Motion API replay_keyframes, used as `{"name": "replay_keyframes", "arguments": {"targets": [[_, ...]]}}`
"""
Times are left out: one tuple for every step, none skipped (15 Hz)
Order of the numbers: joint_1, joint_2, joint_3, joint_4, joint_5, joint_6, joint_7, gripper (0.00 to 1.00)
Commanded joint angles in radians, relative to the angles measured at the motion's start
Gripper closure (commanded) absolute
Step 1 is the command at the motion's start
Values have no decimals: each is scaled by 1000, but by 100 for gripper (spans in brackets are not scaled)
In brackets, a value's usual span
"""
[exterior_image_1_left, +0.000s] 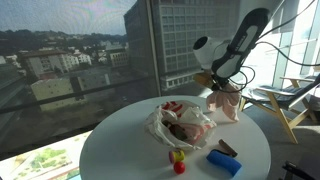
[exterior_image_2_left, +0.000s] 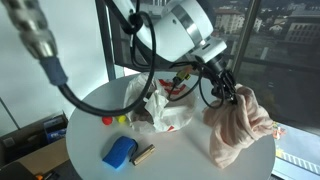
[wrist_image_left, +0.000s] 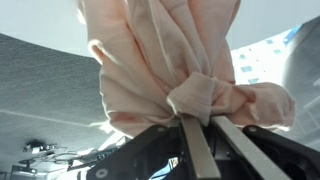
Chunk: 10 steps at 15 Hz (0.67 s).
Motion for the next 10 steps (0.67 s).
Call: {"name": "replay_keyframes", "arguments": {"targets": [[72, -241, -34, -99, -120, 24, 64, 97], [87, -297, -30, -111, -161, 29, 83, 97], [103, -354, -18, -127, -202, 27, 99, 97], [-33, -419, 152, -137, -273, 8, 130, 97], [-54, -461, 205, -156, -314, 15, 143, 97], [-99, -500, 277, -177, -333, 34, 145, 97], [-125, -537, 337, -207, -331, 57, 128, 97], [-146, -565, 385, -231, -314, 85, 105, 97], [-156, -618, 435, -279, -292, 100, 87, 97], [-163, -639, 473, -307, -272, 130, 72, 97]]}}
